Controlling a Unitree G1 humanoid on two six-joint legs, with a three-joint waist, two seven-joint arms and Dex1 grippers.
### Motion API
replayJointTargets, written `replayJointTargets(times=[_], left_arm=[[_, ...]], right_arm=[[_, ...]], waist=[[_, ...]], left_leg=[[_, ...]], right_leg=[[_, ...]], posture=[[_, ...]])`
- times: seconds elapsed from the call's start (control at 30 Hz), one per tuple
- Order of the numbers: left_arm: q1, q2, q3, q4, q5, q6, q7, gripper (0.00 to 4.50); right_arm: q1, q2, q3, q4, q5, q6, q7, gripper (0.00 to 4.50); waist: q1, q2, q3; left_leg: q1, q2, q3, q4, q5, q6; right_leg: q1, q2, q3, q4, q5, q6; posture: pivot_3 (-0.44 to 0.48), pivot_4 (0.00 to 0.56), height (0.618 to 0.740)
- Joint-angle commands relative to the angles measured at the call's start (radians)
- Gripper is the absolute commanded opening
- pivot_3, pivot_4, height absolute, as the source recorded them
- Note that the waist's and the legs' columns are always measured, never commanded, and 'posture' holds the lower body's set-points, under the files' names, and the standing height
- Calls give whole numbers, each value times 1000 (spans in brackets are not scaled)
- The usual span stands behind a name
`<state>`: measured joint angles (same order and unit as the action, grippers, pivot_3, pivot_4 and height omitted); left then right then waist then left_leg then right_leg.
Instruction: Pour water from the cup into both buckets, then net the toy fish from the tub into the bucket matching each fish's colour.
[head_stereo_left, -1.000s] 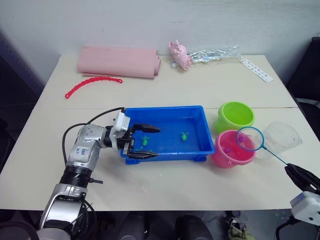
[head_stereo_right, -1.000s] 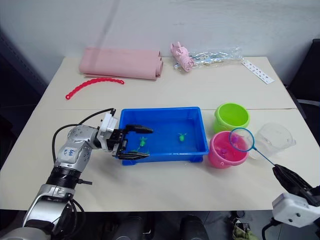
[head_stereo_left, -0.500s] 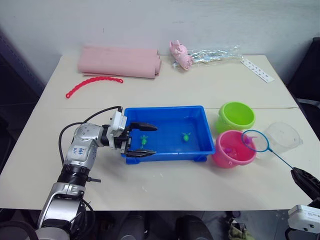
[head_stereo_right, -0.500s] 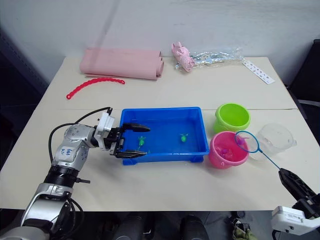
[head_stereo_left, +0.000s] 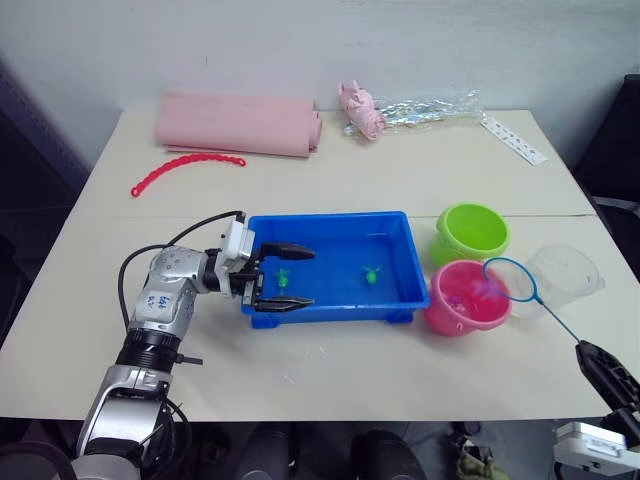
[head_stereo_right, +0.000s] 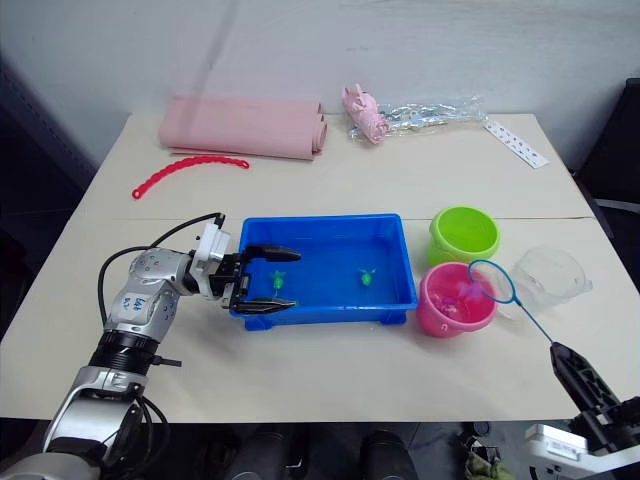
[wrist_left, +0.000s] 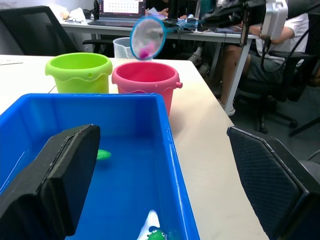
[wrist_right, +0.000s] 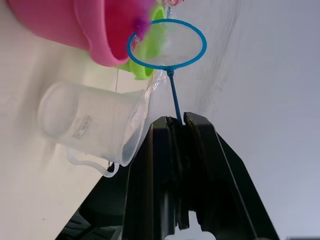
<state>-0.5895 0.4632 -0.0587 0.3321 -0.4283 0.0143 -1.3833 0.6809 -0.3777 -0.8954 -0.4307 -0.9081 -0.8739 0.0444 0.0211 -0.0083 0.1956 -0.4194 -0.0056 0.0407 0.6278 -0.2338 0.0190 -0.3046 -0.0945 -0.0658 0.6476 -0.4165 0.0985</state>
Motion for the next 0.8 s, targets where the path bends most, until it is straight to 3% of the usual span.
replayJointTargets(times=[0.03, 0.17, 0.3, 0.4, 0.57, 0.67, 0.8], left_arm=[[-6, 2, 14, -21, -3, 4, 6, 4447], [-14, 9, 21, -13, -5, 3, 4, 4447], [-10, 21, 48, -19, -25, 29, 19, 4447], [11, 36, 77, -41, -46, 61, 29, 4447], [60, 68, 128, -76, -57, 86, 58, 4447], [99, 88, 155, -98, -53, 77, 85, 4447], [137, 103, 171, -141, -49, 87, 123, 4447]], right_arm=[[4, 10, 7, -43, -11, 66, -43, 0], [24, -15, 52, -60, 121, 110, 9, 0], [81, -93, 220, -97, 531, 266, 241, 0], [56, -179, 252, -179, 777, 438, 366, 0], [-170, -422, 275, -249, 1009, 699, 523, 0], [-371, -606, 422, -194, 1037, 859, 636, 0], [-639, -725, 635, -85, 956, 938, 703, 0]], waist=[[-1, 0, 0], [-1, 0, 0], [-3, 0, 0], [-9, 0, 0], [-22, 0, 0], [-24, 0, 0], [-20, 0, 0]], left_leg=[[0, 0, 0, 0, 0, 0], [1, 0, 0, 0, 0, -1], [1, 0, 0, 0, 0, -1], [1, 0, 0, 0, 1, 0], [2, 0, 0, 2, 1, 1], [3, 1, 0, 1, 1, 1], [0, 1, -3, 2, 1, 1]], right_leg=[[0, 0, 0, 0, 0, 0], [0, 0, 0, 1, 0, 0], [0, 0, 1, 1, 0, 0], [0, 0, 0, 4, 0, 0], [1, -1, 0, 5, 0, 0], [1, -1, -1, 6, 0, 0], [0, -1, -3, 6, 0, 0]], posture=[[0, 150, 740], [0, 150, 740], [0, 150, 740], [0, 150, 740], [0, 150, 740], [0, 150, 740], [0, 150, 740]])
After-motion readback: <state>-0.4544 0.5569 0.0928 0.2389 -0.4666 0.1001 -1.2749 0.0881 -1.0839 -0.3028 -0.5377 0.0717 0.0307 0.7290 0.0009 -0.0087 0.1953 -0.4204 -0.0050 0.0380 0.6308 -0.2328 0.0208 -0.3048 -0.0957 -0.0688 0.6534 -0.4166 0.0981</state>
